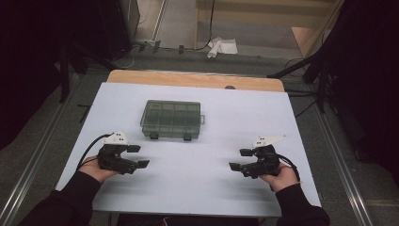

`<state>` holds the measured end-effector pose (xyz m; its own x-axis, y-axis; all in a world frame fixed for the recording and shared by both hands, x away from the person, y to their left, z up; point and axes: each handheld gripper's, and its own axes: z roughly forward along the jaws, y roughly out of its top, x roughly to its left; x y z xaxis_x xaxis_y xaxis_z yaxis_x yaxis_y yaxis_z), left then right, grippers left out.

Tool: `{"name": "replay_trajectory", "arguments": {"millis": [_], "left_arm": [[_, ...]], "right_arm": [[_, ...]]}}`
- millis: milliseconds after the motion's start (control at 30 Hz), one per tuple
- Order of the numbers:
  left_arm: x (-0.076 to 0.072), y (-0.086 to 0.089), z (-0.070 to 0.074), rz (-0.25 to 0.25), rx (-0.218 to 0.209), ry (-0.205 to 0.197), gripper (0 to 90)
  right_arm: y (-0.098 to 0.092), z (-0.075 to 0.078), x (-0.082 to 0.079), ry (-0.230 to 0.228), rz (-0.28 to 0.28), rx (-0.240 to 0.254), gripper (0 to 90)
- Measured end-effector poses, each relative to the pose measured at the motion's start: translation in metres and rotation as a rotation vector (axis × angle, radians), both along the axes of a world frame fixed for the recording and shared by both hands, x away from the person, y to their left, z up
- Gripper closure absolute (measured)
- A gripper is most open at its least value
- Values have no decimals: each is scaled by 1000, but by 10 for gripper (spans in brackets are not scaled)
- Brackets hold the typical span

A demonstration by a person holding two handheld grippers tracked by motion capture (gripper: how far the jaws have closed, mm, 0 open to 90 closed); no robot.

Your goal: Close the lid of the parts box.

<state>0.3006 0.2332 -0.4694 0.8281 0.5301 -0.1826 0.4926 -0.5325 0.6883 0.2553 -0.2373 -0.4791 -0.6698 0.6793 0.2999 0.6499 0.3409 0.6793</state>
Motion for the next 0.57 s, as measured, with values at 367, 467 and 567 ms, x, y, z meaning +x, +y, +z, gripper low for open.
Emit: {"name": "replay_trajectory", "arguments": {"millis": [367, 467, 567], "left_arm": [[-2, 5, -2, 4, 1, 11, 267], [-2, 4, -3, -3, 5, 17, 267], [-1, 5, -3, -1, 0, 17, 267]], "right_arm": [[-9, -4, -4, 1, -8, 1, 241], [-8, -5, -3, 1, -7, -1, 241], [-8, -6, -2, 10, -2, -1, 241]]}}
